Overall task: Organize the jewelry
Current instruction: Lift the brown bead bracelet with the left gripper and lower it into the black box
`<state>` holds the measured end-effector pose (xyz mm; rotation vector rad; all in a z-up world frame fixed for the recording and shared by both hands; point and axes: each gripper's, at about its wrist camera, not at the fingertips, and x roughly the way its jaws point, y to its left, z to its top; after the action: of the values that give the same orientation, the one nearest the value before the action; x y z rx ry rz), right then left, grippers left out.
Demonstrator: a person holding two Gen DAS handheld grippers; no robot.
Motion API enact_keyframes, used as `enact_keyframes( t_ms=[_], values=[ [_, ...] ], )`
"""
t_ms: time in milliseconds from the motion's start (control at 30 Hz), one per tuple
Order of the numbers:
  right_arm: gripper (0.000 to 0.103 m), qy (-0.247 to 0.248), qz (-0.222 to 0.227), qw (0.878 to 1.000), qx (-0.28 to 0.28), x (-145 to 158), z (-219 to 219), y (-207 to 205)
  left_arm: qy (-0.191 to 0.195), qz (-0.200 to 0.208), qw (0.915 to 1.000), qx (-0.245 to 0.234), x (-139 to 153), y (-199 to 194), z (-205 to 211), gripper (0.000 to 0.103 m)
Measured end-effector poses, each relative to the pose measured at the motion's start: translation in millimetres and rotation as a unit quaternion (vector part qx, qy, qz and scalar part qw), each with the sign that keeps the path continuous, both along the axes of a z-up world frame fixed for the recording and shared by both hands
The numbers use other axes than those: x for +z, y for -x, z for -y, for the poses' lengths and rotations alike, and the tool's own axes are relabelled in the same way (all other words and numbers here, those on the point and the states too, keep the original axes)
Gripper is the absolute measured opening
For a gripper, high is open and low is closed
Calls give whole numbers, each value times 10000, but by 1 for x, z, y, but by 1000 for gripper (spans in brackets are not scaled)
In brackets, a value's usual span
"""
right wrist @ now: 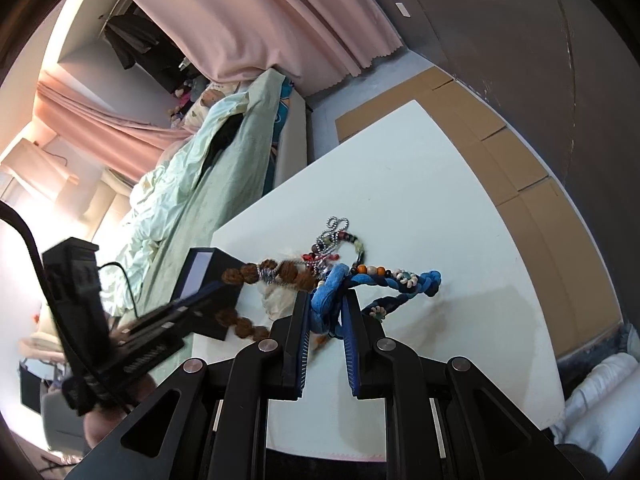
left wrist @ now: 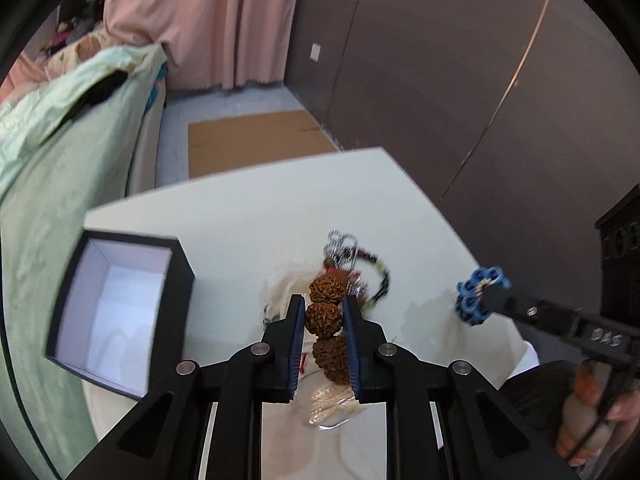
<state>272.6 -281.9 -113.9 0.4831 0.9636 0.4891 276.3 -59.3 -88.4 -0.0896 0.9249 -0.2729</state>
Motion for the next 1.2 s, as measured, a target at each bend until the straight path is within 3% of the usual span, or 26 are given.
enact_keyframes(
  t_ms=[533,1200],
  values=[
    [17,-138,111,9998,8,4,2,11,-380,936,9949,54,80,29,-2,20],
    [17,-213,208,9995,54,7,2,17,-540,2065,9769,75,179,54,-9,20]
  ],
)
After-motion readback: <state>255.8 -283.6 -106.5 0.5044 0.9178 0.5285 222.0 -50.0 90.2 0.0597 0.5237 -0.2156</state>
